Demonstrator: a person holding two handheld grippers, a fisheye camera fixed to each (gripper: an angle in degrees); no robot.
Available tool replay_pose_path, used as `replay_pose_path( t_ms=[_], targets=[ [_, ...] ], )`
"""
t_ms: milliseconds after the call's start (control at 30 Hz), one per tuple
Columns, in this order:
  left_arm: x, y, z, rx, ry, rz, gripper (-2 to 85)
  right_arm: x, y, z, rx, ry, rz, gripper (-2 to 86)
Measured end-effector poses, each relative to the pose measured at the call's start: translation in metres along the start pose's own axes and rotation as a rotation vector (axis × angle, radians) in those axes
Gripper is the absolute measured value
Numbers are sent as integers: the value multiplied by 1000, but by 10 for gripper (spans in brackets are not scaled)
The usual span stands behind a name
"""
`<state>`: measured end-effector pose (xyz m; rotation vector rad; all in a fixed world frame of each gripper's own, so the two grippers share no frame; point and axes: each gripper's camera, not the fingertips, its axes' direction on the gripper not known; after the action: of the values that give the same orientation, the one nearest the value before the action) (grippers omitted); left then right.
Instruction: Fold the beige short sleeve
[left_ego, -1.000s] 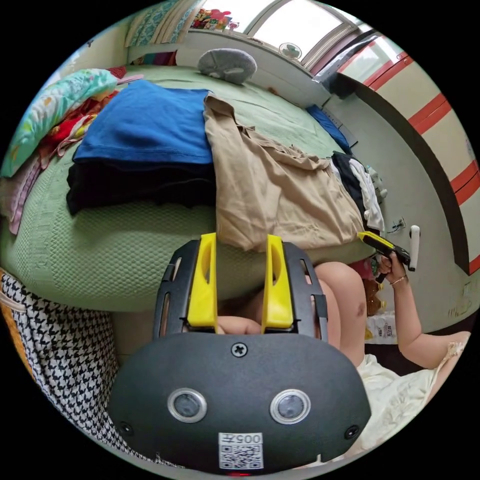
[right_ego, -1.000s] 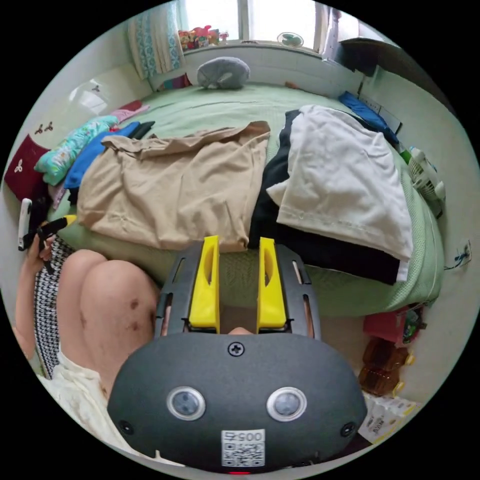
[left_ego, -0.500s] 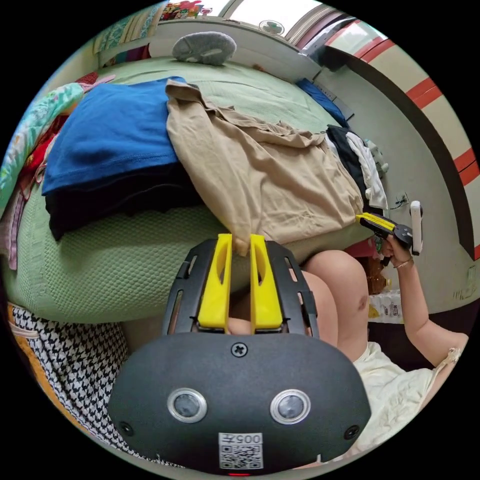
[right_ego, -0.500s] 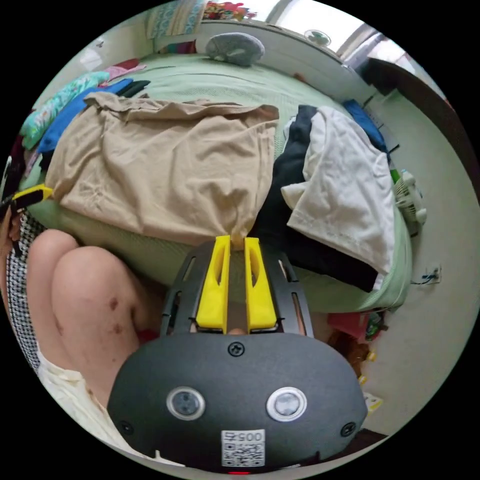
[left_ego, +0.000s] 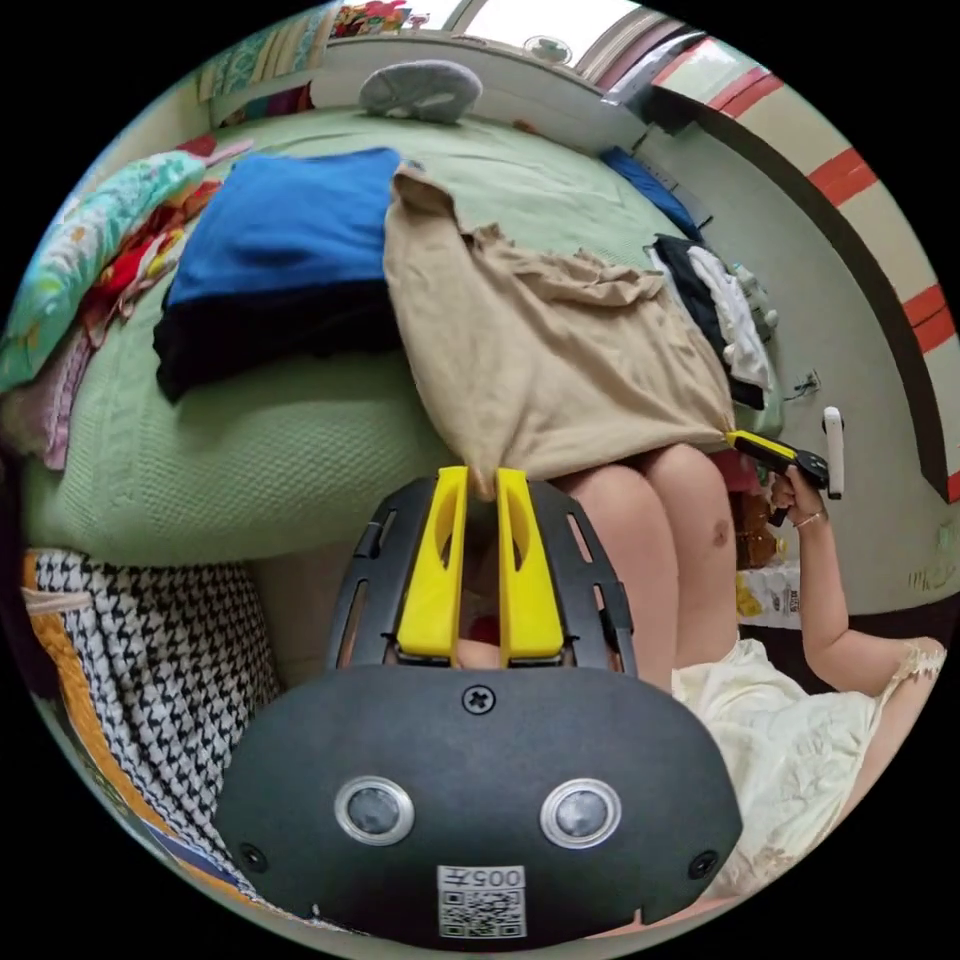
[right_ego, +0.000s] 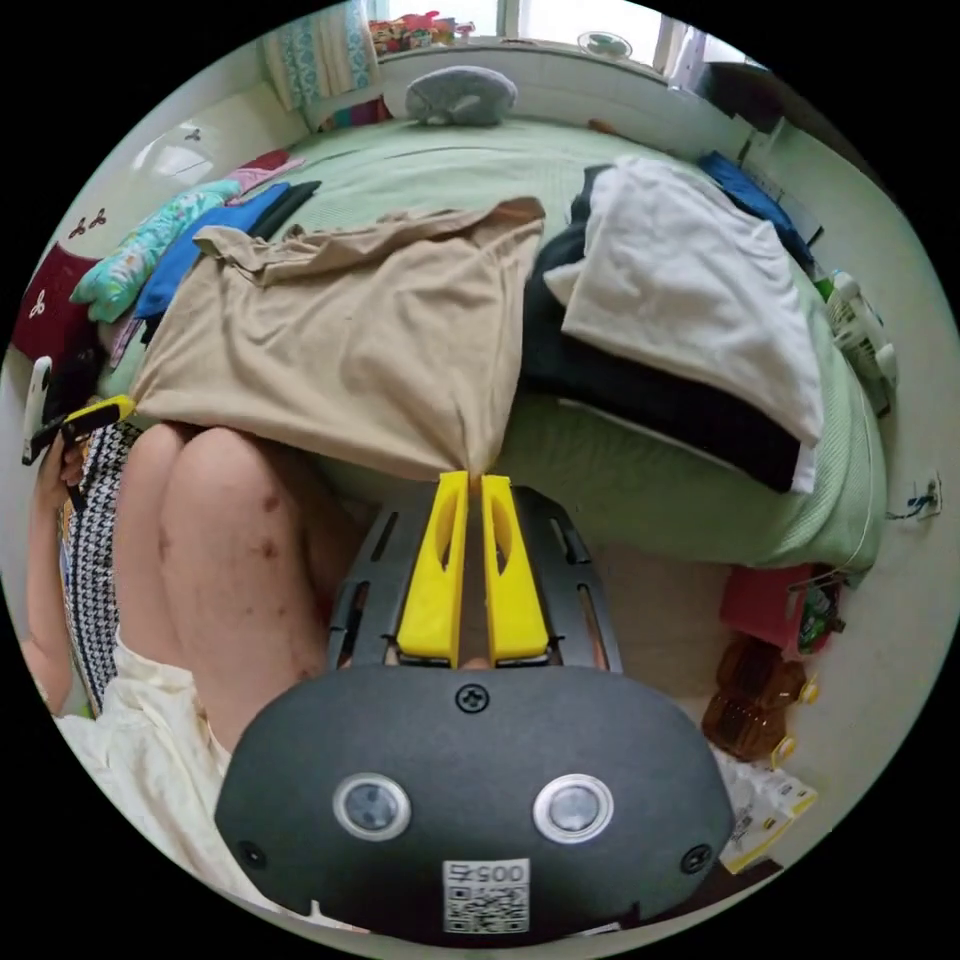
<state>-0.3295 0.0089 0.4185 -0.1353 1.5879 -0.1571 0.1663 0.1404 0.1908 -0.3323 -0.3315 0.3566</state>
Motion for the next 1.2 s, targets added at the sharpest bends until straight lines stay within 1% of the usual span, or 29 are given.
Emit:
replay_pose_path(
  t_ms=[67,133,233,333,400,467,600,733,800,867,1000,1067,1133,1200],
  targets=[
    [-5,2,11,-18,-47,-78,22,-1,0,14,-48,46,28,-14],
    [-5,4,14,-13,-50,-87,15,-4,2,18,-61,71,20,-14],
    [-2,-2,6,47,-25,-93,21,-8,-2,2,0,31,-23,-11],
    [12,-22,-6,110,-49,-67,43,-19,-22,-23,110,12,-81,-6],
    [31,-47,-11,167,-65,-15,49,-34,-48,-32,192,-14,-126,1],
    [47,-69,-10,188,-60,26,51,-47,-70,-29,213,-41,-148,9],
    [82,-127,12,146,-60,106,45,-87,-125,2,184,-39,-204,4],
    [104,-171,40,79,-67,150,39,-108,-169,35,135,-35,-187,-5],
    [112,-198,59,17,-116,149,30,-115,-197,61,60,-37,-177,-9],
    [115,-217,71,-7,-141,141,16,-117,-218,79,-7,-38,-161,-9],
    [116,-256,97,-86,-183,129,3,-117,-267,105,-85,-68,-128,-10],
    [114,-269,104,-110,-192,125,1,-117,-287,110,-99,-59,-125,-10],
    [111,-280,103,-95,-194,103,-1,-114,-306,109,-95,-65,-106,-11],
    [105,-294,94,-37,-174,73,-1,-107,-327,99,-21,-108,-80,-11]
  ],
)
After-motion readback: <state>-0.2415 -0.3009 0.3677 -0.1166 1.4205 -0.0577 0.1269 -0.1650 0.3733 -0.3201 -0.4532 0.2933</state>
